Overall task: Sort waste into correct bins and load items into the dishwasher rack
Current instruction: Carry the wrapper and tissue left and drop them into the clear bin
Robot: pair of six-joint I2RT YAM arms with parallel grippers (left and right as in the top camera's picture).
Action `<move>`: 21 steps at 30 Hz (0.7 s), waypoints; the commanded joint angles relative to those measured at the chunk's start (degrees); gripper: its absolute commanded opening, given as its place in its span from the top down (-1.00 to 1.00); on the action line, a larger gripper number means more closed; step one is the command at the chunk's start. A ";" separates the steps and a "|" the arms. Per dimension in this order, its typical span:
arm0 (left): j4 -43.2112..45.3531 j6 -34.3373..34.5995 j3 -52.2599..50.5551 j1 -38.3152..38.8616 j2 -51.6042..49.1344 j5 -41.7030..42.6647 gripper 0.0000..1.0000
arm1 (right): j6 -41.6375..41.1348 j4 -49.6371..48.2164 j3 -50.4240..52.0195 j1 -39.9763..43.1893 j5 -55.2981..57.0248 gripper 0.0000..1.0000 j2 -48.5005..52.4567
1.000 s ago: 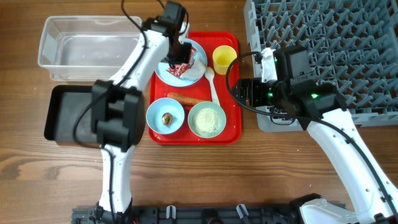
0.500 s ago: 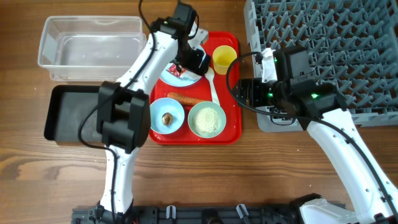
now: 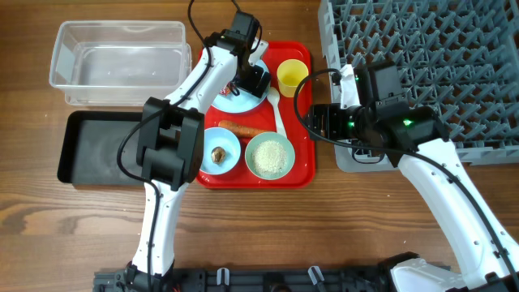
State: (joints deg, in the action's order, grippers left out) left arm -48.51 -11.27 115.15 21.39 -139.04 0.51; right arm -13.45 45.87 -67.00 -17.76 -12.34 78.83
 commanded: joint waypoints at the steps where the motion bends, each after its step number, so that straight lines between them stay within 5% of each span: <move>1: -0.31 -0.11 -0.83 -0.39 -5.03 -0.63 -0.47 | -0.50 -0.17 -0.92 -0.28 0.96 -0.99 0.48; 2: -0.28 -0.11 -0.83 -0.39 -5.03 -0.63 0.07 | -0.46 -0.11 -0.92 -0.28 0.96 -1.00 0.48; 4: -0.33 0.00 -0.83 -0.39 -5.03 -0.61 0.82 | -0.46 -0.15 -0.92 -0.28 0.98 -0.99 0.48; 5: -0.33 1.07 -0.83 -0.39 -5.03 -0.72 0.92 | -0.46 -0.11 -0.92 -0.28 0.98 -0.99 0.48; 11: -6.69 8.59 1.77 -0.94 0.66 -1.66 0.92 | -0.46 -0.33 -0.92 -0.28 0.98 -0.99 0.48; 16: -11.02 11.82 4.11 -4.63 15.56 -1.68 0.92 | -0.15 -0.70 -0.92 -0.28 0.98 -1.00 0.48; 21: -10.54 11.72 4.07 -17.51 22.60 -1.68 0.92 | -0.04 -0.85 -0.92 -0.28 0.96 -0.99 0.48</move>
State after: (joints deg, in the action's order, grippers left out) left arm -59.24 -0.47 119.26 9.80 -115.52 -0.62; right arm -13.45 45.21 -67.02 -17.76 -12.34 78.83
